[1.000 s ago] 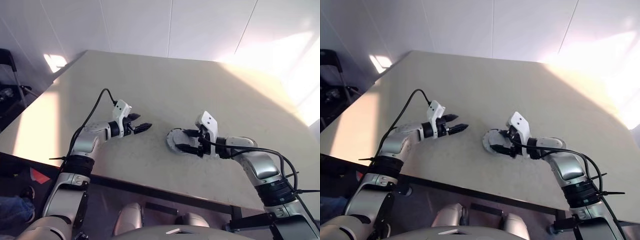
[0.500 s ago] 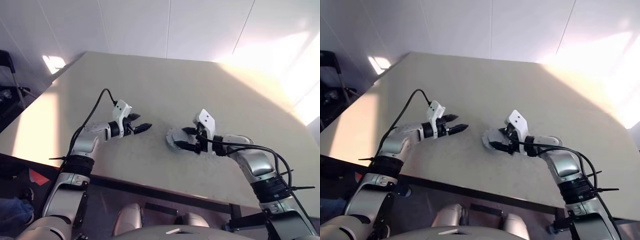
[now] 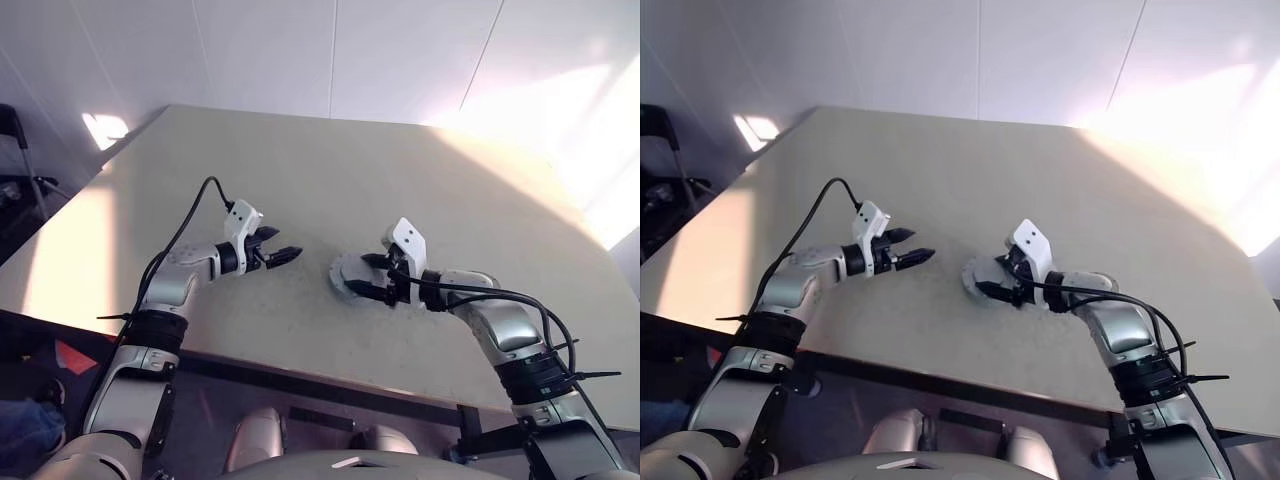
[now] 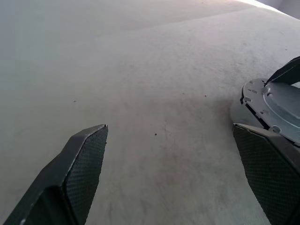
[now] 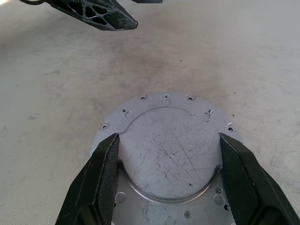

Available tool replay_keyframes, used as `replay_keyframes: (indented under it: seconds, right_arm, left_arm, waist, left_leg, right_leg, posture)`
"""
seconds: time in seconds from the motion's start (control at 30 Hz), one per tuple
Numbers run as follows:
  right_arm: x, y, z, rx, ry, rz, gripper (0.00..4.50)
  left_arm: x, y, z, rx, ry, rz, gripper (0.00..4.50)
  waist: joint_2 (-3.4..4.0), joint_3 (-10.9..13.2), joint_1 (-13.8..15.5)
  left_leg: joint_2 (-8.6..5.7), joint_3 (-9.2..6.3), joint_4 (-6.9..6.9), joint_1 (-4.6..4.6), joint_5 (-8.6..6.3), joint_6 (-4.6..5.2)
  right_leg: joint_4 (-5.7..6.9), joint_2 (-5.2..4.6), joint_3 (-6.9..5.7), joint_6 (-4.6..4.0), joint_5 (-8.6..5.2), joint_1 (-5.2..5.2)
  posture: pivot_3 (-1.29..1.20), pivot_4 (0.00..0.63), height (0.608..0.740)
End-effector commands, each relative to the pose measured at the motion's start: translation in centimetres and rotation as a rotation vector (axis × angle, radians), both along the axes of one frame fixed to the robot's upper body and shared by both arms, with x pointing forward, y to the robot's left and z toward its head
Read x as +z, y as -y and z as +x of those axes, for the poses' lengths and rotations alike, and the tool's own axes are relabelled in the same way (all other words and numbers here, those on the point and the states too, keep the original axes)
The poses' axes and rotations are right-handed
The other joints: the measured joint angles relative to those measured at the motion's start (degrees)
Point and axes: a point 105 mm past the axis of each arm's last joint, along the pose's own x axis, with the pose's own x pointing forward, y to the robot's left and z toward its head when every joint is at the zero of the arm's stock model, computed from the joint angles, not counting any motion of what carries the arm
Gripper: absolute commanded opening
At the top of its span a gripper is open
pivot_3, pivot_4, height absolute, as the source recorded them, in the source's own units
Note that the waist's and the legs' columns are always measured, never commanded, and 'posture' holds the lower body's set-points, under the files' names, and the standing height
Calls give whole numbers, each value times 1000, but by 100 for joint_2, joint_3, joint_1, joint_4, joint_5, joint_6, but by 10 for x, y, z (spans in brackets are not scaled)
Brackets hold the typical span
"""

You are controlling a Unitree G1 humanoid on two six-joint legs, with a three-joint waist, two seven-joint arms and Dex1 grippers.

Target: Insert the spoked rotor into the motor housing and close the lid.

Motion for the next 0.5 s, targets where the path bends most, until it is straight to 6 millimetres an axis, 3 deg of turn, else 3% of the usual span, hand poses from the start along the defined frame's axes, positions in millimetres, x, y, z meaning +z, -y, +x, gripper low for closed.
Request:
replay_keyframes:
  seconds: [0.03, 0.5]
  right_arm:
    - [3, 15, 16, -107, 21, -32, 3097]
    - [19, 5, 0, 12, 82, 7, 3097]
  left_arm:
    - [9, 1, 1, -15, 43, 2, 4500]
    - [8, 1, 2, -17, 42, 6, 4500]
  waist:
    - [0, 0, -42]
    - [-2, 4, -50]
  left_leg:
    - [0, 0, 0, 1, 2, -4]
    - [0, 0, -8, -14, 2, -3]
  right_leg:
    - [0, 0, 0, 0, 0, 0]
    - [-5, 0, 0, -1, 1, -11]
  posture:
    - [0, 0, 740]
    - [0, 0, 740]
